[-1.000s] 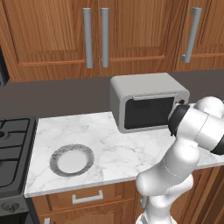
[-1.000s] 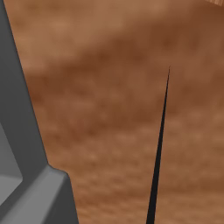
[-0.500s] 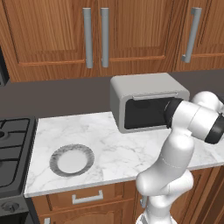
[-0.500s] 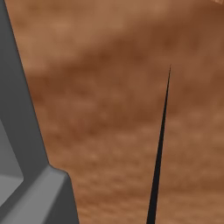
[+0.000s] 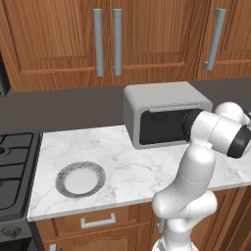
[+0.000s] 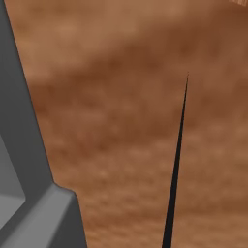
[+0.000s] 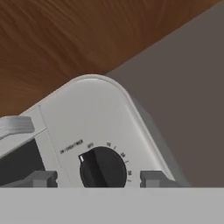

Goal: Pick up the bagel from the plate, place it on the toaster oven rack, close the door, and set the timer.

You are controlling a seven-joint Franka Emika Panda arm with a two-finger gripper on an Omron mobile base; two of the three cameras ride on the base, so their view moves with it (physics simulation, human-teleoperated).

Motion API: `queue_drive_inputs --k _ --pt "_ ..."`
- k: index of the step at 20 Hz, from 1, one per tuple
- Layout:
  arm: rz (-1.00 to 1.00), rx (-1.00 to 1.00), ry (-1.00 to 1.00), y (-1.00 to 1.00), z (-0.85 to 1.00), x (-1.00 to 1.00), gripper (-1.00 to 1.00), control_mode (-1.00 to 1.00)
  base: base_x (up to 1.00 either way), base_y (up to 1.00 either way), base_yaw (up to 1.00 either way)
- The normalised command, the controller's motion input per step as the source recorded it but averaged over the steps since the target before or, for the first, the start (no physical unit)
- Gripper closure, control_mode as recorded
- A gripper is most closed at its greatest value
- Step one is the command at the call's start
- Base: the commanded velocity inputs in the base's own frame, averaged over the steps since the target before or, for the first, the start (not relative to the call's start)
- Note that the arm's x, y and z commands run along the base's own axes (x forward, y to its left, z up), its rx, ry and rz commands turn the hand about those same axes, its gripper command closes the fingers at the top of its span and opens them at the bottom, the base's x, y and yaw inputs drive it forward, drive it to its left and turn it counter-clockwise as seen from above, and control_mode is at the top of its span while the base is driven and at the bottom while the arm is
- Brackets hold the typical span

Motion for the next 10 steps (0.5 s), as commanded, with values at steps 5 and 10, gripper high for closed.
queue_drive_inputs --k 5,10 --pt "-0.01 0.00 -0.06 0.22 0.06 0.00 -1.00 -1.00 0.00 0.00 0.00" --pt "-0.08 0.00 0.00 0.05 0.23 0.12 -1.00 -1.00 0.00 0.00 0.00"
